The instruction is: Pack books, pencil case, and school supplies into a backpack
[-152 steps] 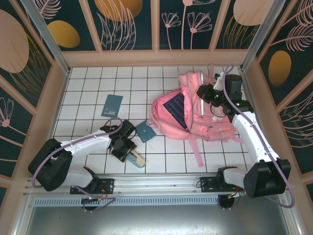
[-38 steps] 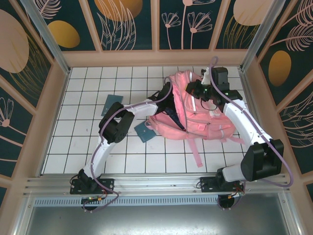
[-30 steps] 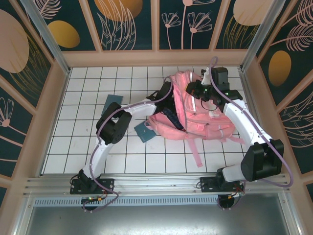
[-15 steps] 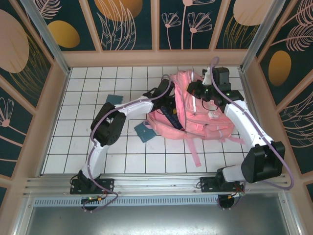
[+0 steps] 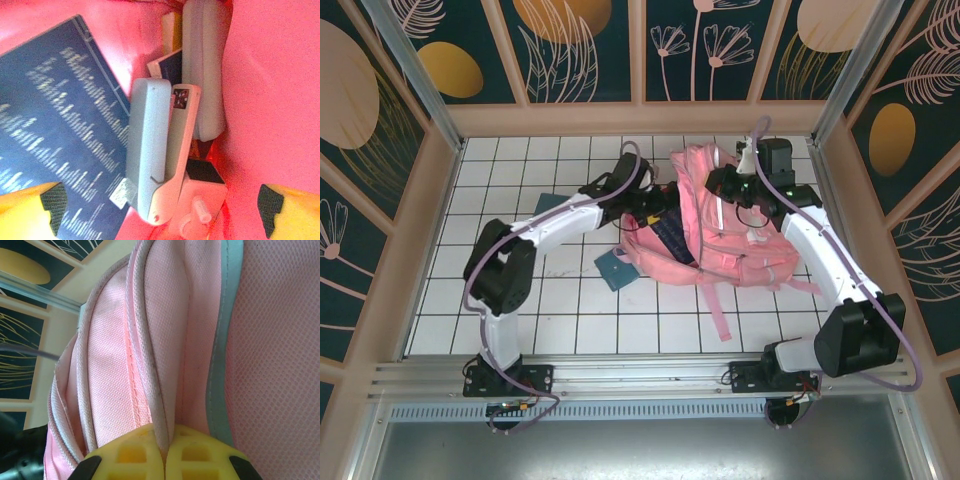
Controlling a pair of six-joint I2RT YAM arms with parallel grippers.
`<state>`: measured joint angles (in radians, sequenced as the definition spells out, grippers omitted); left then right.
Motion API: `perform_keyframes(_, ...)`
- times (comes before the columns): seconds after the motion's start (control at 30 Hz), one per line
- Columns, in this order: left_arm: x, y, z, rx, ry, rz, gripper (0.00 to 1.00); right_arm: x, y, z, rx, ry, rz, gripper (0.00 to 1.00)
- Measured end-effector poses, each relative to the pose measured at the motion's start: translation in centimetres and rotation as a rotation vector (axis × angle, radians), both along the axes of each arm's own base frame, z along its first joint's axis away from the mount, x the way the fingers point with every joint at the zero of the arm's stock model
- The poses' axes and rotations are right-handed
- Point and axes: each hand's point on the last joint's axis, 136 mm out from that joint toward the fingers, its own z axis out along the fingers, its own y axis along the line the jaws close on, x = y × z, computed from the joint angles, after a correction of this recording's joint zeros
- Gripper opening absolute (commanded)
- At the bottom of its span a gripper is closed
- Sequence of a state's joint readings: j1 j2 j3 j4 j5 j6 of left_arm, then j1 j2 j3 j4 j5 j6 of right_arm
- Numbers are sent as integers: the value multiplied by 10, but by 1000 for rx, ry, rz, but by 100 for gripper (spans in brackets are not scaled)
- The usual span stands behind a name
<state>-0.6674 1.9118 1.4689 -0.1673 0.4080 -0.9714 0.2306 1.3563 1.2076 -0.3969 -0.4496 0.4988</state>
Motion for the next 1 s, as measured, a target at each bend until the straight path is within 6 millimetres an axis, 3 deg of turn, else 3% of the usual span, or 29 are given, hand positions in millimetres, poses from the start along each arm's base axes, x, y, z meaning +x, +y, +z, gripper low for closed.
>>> perform_keyframes(0.2, -19, 66, 11, 62, -32, 95, 98, -1, -6, 2, -31, -18, -16, 0)
perform_keyframes(0.37, -31, 111, 7, 141, -29, 180, 99, 1, -15, 3, -46, -26, -43, 0)
perform_keyframes(0.5, -40, 130, -13, 235, 11, 213, 99, 5, -26, 3, -63, -32, -83, 0)
perform_keyframes(0.63, -63, 148, -41, 303, 74, 219, 98, 10, -39, 2, -97, -42, -130, 0)
perform_keyframes(0.77, -82, 161, -57, 329, 116, 227, 98, 13, -49, -1, -121, -44, -162, 0)
perform_keyframes(1.0, -111, 176, -88, 304, 183, 269, 97, 10, -41, -5, -130, -38, -142, 0)
